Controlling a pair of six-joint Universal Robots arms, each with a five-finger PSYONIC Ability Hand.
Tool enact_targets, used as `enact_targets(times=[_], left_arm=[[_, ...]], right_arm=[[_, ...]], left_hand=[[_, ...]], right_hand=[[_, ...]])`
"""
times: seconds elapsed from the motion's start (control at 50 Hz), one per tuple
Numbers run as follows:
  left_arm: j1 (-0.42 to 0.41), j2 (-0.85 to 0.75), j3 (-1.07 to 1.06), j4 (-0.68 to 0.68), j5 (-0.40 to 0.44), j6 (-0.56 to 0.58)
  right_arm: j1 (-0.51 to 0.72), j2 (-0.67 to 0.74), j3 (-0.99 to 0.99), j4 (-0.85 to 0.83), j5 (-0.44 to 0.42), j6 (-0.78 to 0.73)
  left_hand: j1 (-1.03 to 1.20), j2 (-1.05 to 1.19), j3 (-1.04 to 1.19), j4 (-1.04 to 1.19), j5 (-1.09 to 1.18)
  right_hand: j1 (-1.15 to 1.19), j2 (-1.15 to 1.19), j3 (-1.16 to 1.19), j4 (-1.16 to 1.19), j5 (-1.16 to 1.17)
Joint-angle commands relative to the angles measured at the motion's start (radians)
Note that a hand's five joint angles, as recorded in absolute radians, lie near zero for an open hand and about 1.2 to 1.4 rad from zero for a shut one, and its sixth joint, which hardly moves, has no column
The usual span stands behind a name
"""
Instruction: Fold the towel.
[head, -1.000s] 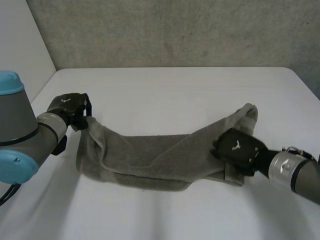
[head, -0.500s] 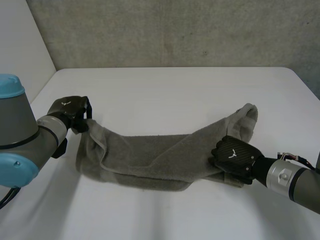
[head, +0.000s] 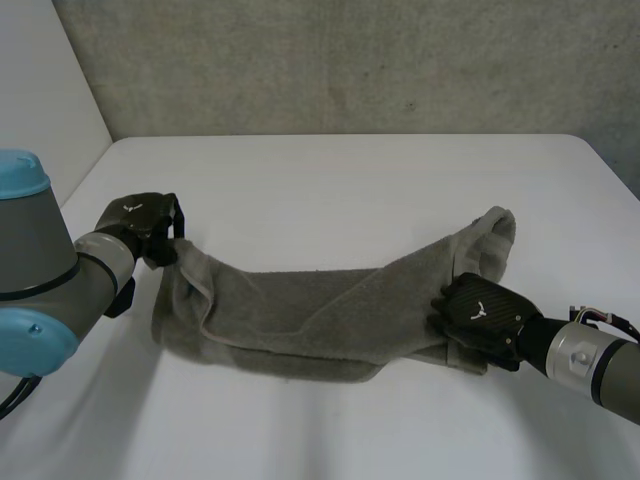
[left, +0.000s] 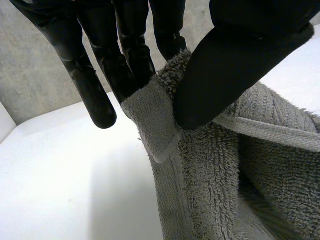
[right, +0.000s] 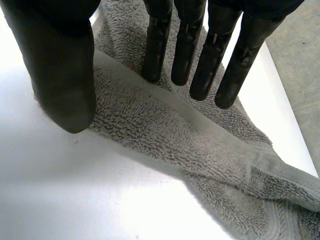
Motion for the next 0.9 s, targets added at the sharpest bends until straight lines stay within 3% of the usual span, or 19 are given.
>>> enact_targets(times=[0.02, 0.18, 0.22, 0.24, 0.28, 0.42, 0.46, 0.5, 0.52, 0.56, 0.58, 0.62, 0.72, 0.8, 0.9], left_arm=[[0.000, 0.000, 0.000, 0.000, 0.000, 0.000], [0.000, 0.000, 0.000, 0.000, 0.000, 0.000], [0.000, -0.001, 0.000, 0.000, 0.000, 0.000], [0.000, -0.002, 0.000, 0.000, 0.000, 0.000], [0.000, 0.000, 0.000, 0.000, 0.000, 0.000], [0.000, 0.005, 0.000, -0.005, -0.002, 0.000], [0.000, 0.009, 0.000, -0.011, -0.002, 0.000], [0.005, 0.032, 0.000, -0.018, 0.000, 0.002], [0.005, 0.032, 0.000, -0.018, 0.000, 0.002], [0.006, 0.089, -0.011, -0.027, 0.002, 0.023], [0.006, 0.089, -0.011, -0.028, 0.002, 0.023], [0.017, 0.147, -0.035, -0.055, 0.003, 0.070], [0.017, 0.236, -0.063, -0.124, 0.002, 0.162], [0.017, 0.331, -0.092, -0.225, 0.003, 0.233], [0.011, 0.420, -0.098, -0.314, 0.005, 0.282]], right_arm=[[-0.004, 0.006, 0.017, -0.002, -0.014, 0.000], [-0.004, 0.011, 0.025, -0.009, -0.037, -0.001], [-0.004, 0.023, 0.023, -0.008, -0.045, -0.001], [-0.004, 0.023, 0.023, -0.008, -0.045, -0.001], [-0.002, 0.034, 0.015, -0.006, -0.039, -0.001], [-0.009, 0.018, -0.018, 0.006, -0.043, 0.041], [-0.024, 0.005, -0.040, 0.011, -0.043, 0.101], [-0.083, -0.076, -0.099, 0.020, -0.052, 0.327], [-0.084, -0.077, -0.100, 0.020, -0.052, 0.328], [-0.133, -0.200, -0.158, 0.001, -0.066, 0.632], [-0.133, -0.201, -0.158, 0.001, -0.066, 0.634], [-0.179, -0.283, -0.213, -0.002, -0.051, 0.861], [-0.254, -0.356, -0.262, 0.030, -0.034, 0.971], [-0.324, -0.432, -0.287, 0.139, 0.018, 0.959], [-0.326, -0.445, -0.333, 0.254, 0.098, 0.867]], left_hand=[[0.203, 0.179, 0.181, 0.177, 0.195], [0.203, 0.179, 0.181, 0.177, 0.195], [0.203, 0.179, 0.181, 0.177, 0.195], [0.203, 0.179, 0.181, 0.177, 0.195], [0.203, 0.179, 0.181, 0.177, 0.195], [0.203, 0.179, 0.181, 0.177, 0.195], [0.203, 0.179, 0.181, 0.177, 0.195], [0.203, 0.179, 0.181, 0.177, 0.195], [0.203, 0.179, 0.181, 0.177, 0.195], [0.203, 0.179, 0.181, 0.177, 0.195], [0.203, 0.179, 0.181, 0.177, 0.195], [0.203, 0.179, 0.181, 0.177, 0.195], [0.203, 0.179, 0.181, 0.177, 0.195], [0.203, 0.179, 0.181, 0.177, 0.195], [0.203, 0.179, 0.181, 0.177, 0.195]], right_hand=[[-0.034, -0.038, -0.027, -0.025, 0.001], [0.063, 0.059, 0.070, 0.072, 0.098], [0.360, 0.357, 0.367, 0.369, 0.396], [0.362, 0.358, 0.369, 0.371, 0.398], [0.742, 0.738, 0.749, 0.751, 0.778], [0.790, 0.786, 0.797, 0.799, 0.825], [0.790, 0.786, 0.797, 0.799, 0.825], [0.790, 0.786, 0.797, 0.799, 0.825], [0.790, 0.786, 0.797, 0.799, 0.825], [0.790, 0.786, 0.797, 0.799, 0.825], [0.790, 0.786, 0.797, 0.799, 0.825], [0.790, 0.786, 0.797, 0.799, 0.825], [0.790, 0.786, 0.797, 0.799, 0.825], [0.790, 0.786, 0.797, 0.799, 0.825], [0.790, 0.786, 0.797, 0.799, 0.825]])
